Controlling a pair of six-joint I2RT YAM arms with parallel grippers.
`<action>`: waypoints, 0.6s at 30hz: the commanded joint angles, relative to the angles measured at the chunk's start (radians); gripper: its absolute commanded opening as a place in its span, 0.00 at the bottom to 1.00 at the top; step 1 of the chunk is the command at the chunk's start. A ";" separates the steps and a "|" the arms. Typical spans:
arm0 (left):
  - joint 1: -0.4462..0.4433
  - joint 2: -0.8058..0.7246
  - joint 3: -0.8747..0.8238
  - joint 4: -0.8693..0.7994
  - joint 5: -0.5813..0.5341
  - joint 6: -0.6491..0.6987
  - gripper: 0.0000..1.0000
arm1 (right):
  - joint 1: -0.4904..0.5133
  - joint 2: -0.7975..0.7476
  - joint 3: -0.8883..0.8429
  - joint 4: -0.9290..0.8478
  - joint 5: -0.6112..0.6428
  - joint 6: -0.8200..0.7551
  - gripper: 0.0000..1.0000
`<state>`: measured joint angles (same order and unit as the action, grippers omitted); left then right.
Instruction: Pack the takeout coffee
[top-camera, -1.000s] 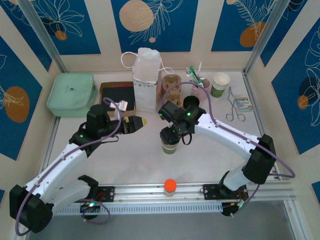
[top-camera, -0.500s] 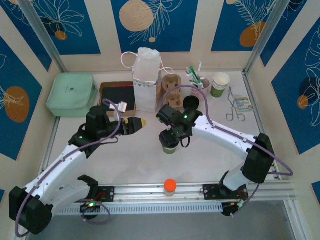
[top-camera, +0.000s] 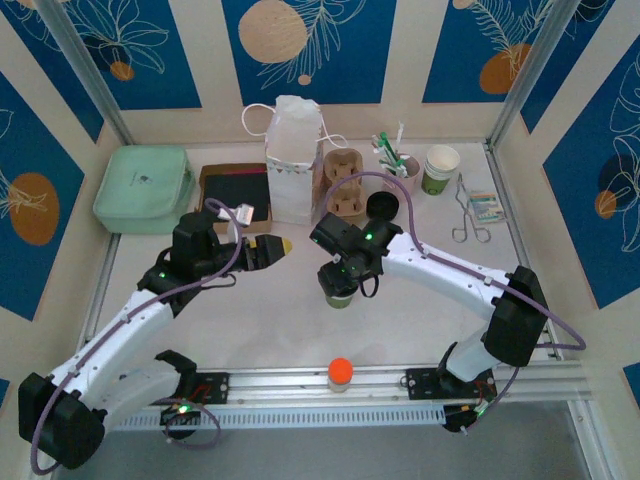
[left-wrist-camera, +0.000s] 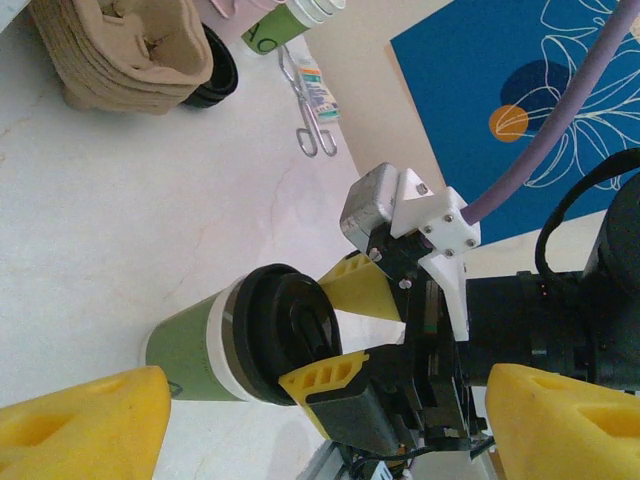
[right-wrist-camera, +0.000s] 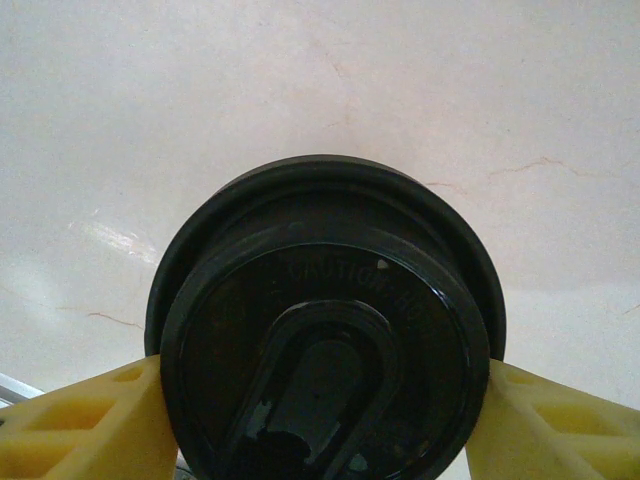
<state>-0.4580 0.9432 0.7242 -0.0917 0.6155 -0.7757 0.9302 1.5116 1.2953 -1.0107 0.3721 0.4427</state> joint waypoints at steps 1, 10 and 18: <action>0.011 -0.023 -0.011 0.002 -0.002 0.019 0.82 | 0.012 0.015 -0.015 -0.012 0.011 0.017 0.67; 0.015 -0.027 -0.008 -0.002 -0.002 0.021 0.83 | 0.015 0.019 -0.033 -0.004 0.014 0.025 0.68; 0.016 -0.032 -0.008 -0.004 -0.005 0.019 0.83 | 0.017 0.018 -0.037 -0.003 0.010 0.026 0.71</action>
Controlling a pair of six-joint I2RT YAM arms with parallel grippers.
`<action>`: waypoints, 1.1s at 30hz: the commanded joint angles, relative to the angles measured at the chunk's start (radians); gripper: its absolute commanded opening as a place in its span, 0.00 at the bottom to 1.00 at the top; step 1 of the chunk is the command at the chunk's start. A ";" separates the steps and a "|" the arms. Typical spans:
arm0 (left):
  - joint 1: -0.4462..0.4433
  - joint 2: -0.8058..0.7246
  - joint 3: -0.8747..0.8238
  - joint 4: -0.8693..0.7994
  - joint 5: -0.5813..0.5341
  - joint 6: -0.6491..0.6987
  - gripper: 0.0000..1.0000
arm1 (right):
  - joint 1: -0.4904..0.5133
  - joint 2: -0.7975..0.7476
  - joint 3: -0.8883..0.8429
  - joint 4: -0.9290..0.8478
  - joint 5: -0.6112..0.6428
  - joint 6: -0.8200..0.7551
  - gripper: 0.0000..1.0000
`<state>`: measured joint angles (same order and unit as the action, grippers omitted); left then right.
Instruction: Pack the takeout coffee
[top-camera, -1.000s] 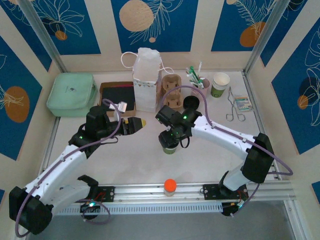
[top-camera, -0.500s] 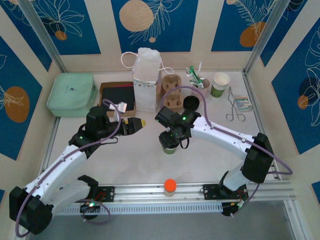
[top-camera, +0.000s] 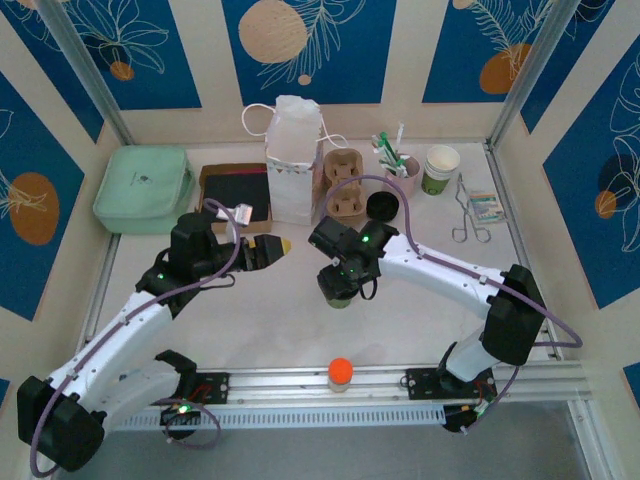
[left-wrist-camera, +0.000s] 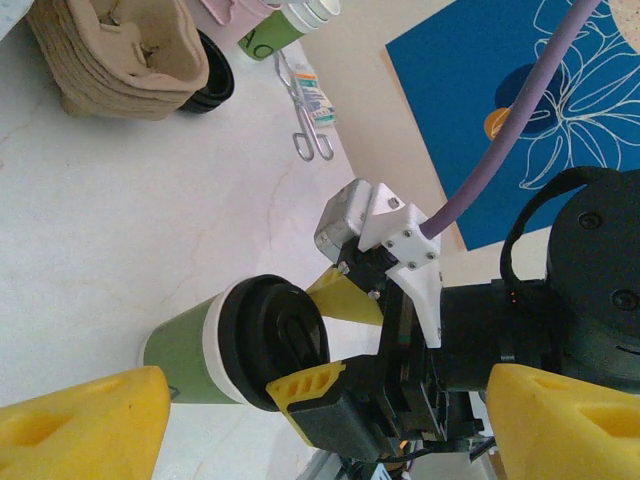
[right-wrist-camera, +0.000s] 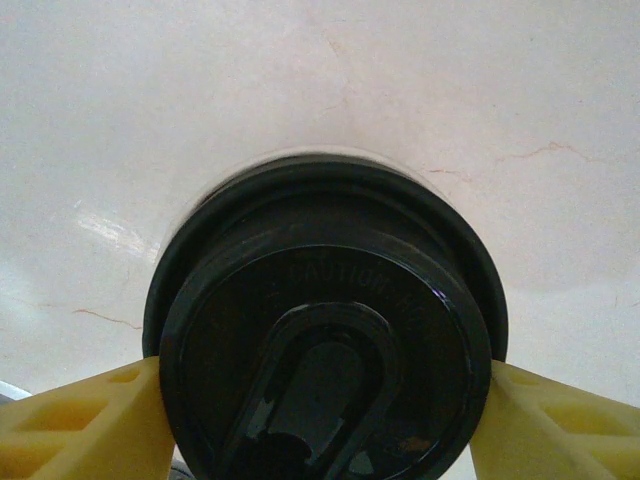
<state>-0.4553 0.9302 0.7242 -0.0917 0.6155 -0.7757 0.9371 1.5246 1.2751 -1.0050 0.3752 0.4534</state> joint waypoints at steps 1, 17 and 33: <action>0.013 -0.019 -0.007 -0.003 -0.004 0.019 0.83 | 0.010 0.003 -0.017 -0.008 0.007 0.017 0.71; 0.014 -0.022 -0.012 0.005 -0.002 0.013 0.83 | 0.006 -0.023 -0.019 0.022 -0.006 0.022 0.71; 0.015 -0.021 -0.012 0.007 -0.003 0.013 0.83 | -0.001 0.000 -0.035 0.032 -0.005 0.019 0.80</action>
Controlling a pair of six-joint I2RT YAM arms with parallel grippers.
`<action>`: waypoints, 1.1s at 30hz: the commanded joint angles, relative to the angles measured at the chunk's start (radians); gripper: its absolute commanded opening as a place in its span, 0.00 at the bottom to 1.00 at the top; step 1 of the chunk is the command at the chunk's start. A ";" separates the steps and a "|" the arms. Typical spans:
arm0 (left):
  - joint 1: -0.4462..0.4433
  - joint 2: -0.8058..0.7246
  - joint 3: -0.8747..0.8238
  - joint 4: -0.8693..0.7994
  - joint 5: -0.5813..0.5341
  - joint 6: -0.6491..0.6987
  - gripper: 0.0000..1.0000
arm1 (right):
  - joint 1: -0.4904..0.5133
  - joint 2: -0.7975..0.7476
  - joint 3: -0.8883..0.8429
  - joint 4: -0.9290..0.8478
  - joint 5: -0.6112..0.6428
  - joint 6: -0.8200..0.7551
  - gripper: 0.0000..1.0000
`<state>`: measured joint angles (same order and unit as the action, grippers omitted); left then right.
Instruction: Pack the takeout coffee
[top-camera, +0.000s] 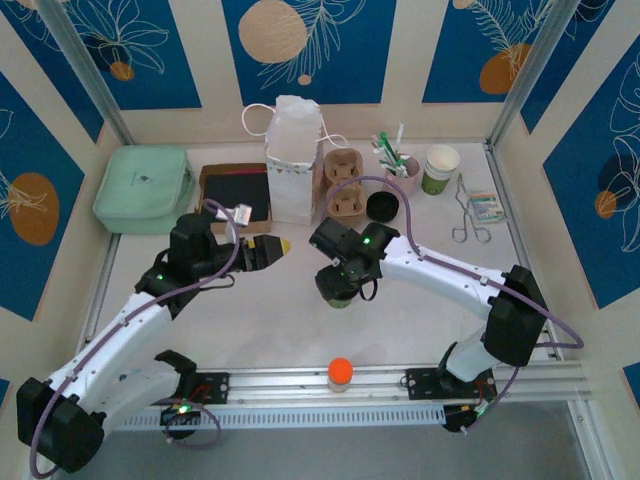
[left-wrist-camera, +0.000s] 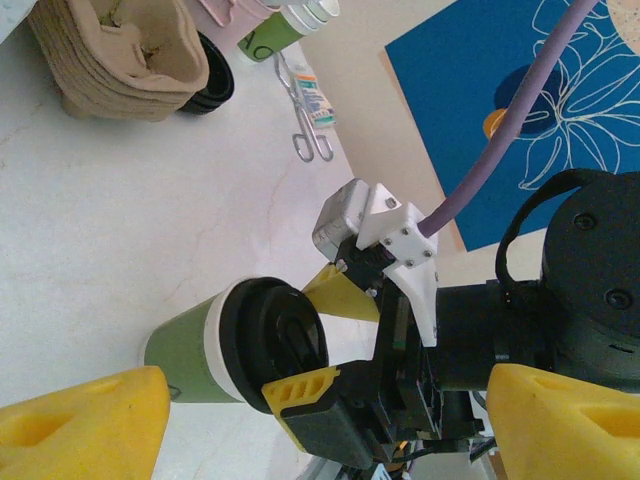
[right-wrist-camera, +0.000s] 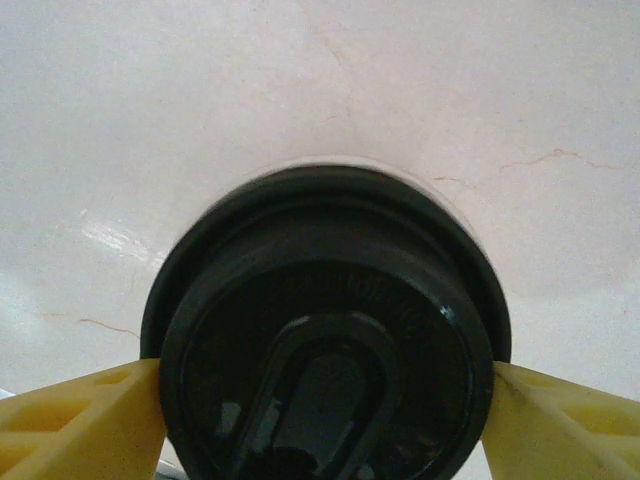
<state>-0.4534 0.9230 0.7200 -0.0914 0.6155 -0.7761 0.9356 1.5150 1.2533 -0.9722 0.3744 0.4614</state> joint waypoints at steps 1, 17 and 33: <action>0.013 -0.014 -0.008 0.006 -0.003 0.014 0.83 | 0.001 0.011 -0.011 -0.003 -0.002 0.011 0.80; 0.013 -0.008 -0.001 0.008 0.000 0.015 0.83 | 0.002 0.011 0.014 -0.001 -0.007 -0.003 0.82; 0.014 0.021 0.013 -0.024 -0.009 0.048 0.86 | -0.004 -0.004 0.040 0.013 -0.043 -0.020 0.87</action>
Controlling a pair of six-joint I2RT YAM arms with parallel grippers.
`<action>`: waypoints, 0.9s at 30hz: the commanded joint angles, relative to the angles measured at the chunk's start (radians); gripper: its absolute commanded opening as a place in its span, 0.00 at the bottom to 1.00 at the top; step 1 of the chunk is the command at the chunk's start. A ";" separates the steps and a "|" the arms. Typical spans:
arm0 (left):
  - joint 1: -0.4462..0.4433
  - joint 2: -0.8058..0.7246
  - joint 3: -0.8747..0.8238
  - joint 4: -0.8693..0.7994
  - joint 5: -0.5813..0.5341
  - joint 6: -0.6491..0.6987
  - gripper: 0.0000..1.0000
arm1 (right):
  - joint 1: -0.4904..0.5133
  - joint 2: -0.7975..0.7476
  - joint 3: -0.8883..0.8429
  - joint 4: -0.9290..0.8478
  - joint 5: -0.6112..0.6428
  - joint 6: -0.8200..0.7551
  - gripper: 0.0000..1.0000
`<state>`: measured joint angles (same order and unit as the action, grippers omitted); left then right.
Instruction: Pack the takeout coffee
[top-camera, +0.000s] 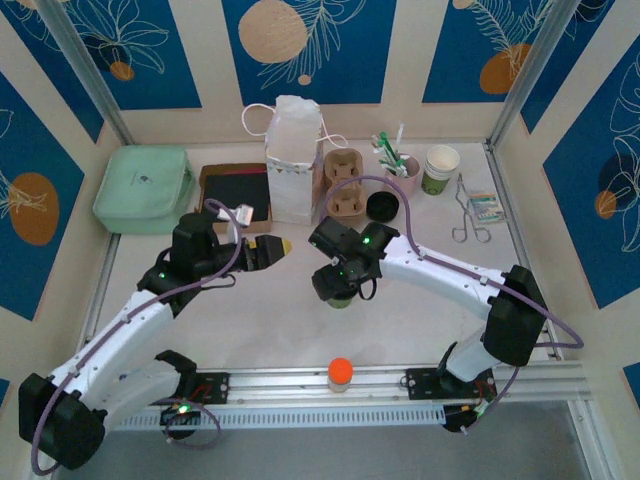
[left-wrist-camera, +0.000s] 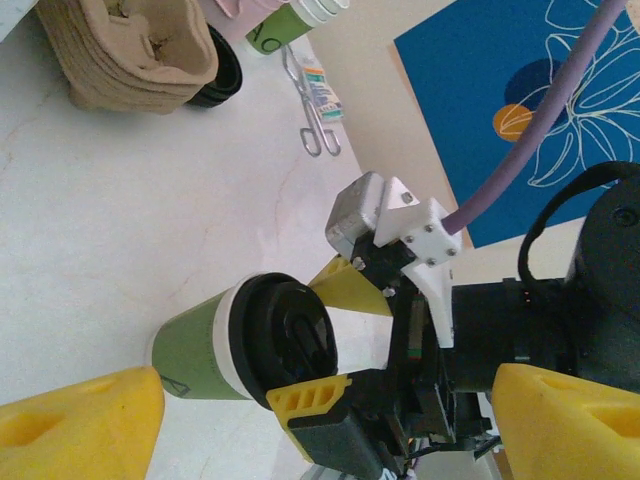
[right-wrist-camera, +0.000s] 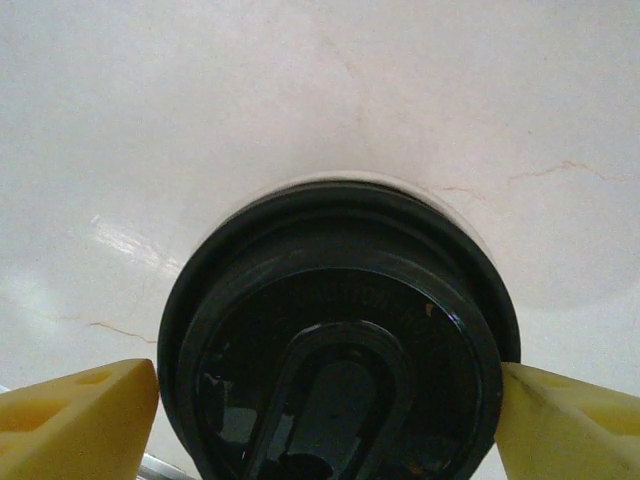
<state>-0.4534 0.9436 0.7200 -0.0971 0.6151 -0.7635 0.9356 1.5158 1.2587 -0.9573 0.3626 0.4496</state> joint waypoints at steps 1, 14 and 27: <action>0.013 0.001 0.012 -0.021 -0.011 0.038 0.86 | -0.005 -0.008 0.036 -0.002 -0.032 -0.008 0.87; 0.013 -0.003 0.015 -0.073 -0.034 0.073 0.88 | -0.013 -0.039 0.015 -0.001 -0.029 0.008 0.88; -0.131 0.112 0.062 -0.123 -0.146 0.134 0.88 | -0.057 -0.136 0.024 -0.035 -0.023 0.011 0.89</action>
<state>-0.5594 1.0382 0.7399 -0.2119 0.5034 -0.6537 0.8963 1.4326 1.2675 -0.9630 0.3511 0.4530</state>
